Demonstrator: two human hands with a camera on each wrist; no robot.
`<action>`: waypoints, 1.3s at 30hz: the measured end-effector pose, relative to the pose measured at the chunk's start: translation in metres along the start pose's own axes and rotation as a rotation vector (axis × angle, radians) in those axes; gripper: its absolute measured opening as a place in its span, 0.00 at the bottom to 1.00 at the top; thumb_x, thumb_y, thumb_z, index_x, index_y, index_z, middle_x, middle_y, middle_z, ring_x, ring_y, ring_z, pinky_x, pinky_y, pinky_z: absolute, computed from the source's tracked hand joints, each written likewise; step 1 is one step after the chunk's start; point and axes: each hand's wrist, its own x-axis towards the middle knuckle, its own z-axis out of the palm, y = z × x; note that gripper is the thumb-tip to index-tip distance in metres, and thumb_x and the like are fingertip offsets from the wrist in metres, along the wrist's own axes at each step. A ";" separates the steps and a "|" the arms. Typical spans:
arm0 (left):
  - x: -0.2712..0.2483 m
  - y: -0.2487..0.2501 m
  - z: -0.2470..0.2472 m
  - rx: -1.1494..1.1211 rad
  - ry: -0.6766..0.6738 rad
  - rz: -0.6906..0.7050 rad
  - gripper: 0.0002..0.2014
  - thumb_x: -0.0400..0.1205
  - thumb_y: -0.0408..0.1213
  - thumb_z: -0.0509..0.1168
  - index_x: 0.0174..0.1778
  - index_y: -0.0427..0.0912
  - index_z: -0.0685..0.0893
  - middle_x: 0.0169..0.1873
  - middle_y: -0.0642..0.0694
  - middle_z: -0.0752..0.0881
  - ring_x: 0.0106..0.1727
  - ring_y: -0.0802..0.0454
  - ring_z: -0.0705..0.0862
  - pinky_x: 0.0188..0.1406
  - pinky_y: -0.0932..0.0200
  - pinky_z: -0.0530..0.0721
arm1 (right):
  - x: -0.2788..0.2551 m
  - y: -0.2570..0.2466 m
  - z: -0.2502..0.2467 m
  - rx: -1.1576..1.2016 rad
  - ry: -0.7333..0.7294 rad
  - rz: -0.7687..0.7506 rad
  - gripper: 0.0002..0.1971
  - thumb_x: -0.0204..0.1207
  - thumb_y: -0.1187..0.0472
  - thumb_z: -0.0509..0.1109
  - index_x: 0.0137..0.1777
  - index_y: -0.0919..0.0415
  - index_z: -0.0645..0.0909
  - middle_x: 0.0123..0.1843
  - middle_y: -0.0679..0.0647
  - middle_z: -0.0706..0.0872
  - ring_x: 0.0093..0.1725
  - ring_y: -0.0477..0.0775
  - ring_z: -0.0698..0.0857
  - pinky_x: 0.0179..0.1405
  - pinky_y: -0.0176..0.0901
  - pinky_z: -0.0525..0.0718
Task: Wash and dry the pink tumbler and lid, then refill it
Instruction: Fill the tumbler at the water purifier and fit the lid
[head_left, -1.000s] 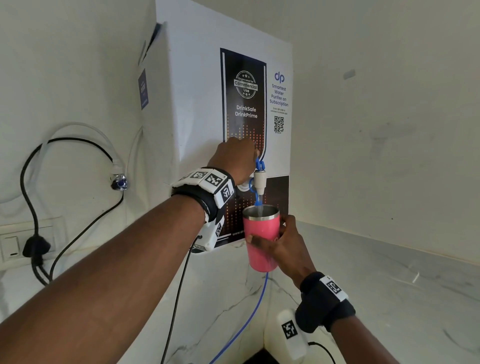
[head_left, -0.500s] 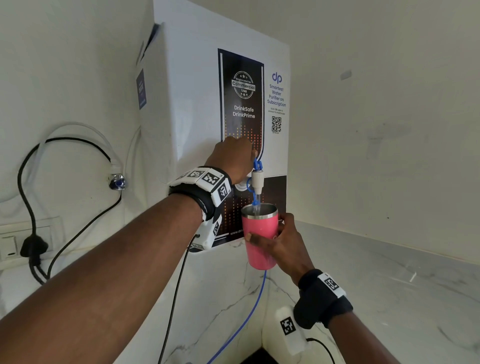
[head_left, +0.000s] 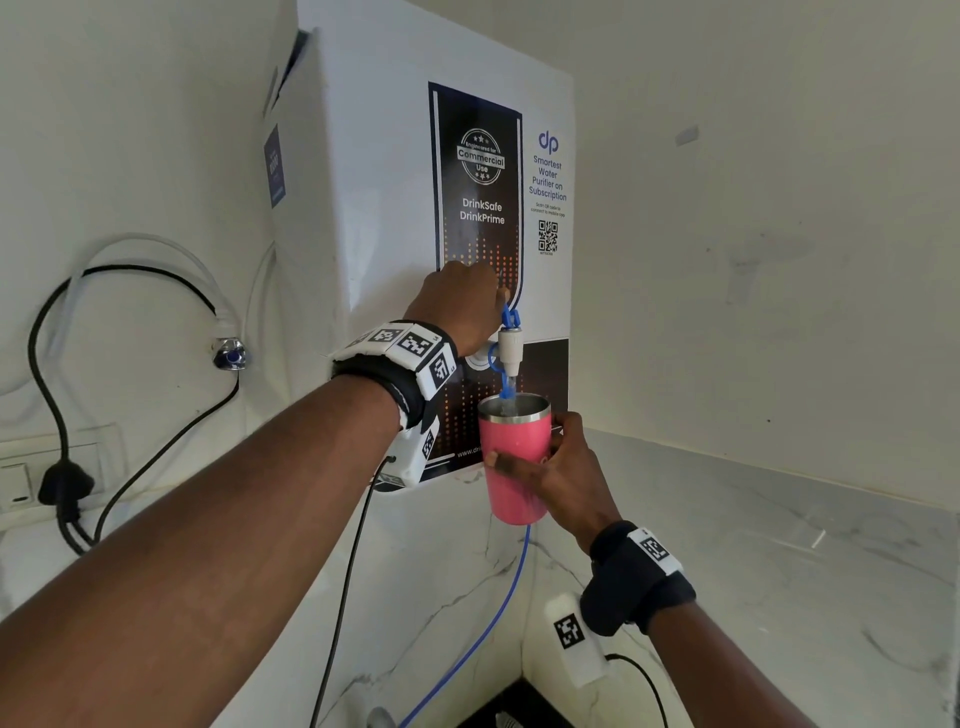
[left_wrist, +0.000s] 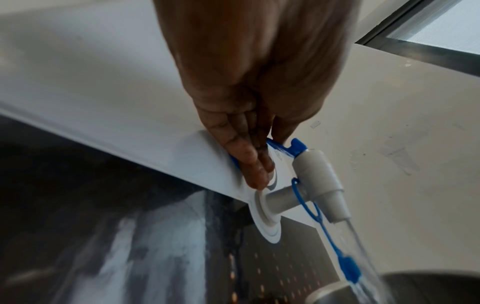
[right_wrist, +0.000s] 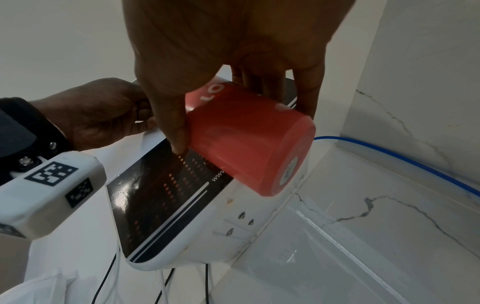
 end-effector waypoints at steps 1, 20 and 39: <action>0.000 0.000 0.000 0.003 0.002 0.002 0.18 0.96 0.44 0.57 0.57 0.33 0.84 0.58 0.28 0.86 0.62 0.29 0.84 0.51 0.49 0.72 | 0.000 0.000 0.000 0.002 -0.001 -0.002 0.40 0.65 0.45 0.88 0.70 0.47 0.66 0.59 0.40 0.84 0.54 0.44 0.88 0.47 0.39 0.88; 0.002 -0.002 0.003 0.024 0.013 0.005 0.19 0.96 0.45 0.55 0.58 0.33 0.84 0.60 0.28 0.86 0.64 0.28 0.83 0.51 0.48 0.71 | -0.001 0.005 0.000 0.019 0.002 0.002 0.40 0.65 0.46 0.88 0.69 0.46 0.66 0.58 0.38 0.83 0.53 0.43 0.87 0.46 0.39 0.88; 0.002 -0.002 0.002 0.047 0.018 0.011 0.19 0.96 0.44 0.56 0.59 0.32 0.86 0.57 0.28 0.88 0.60 0.29 0.85 0.51 0.48 0.73 | -0.003 0.006 0.000 0.007 -0.006 0.003 0.39 0.66 0.47 0.88 0.69 0.45 0.64 0.56 0.34 0.81 0.51 0.40 0.86 0.41 0.32 0.83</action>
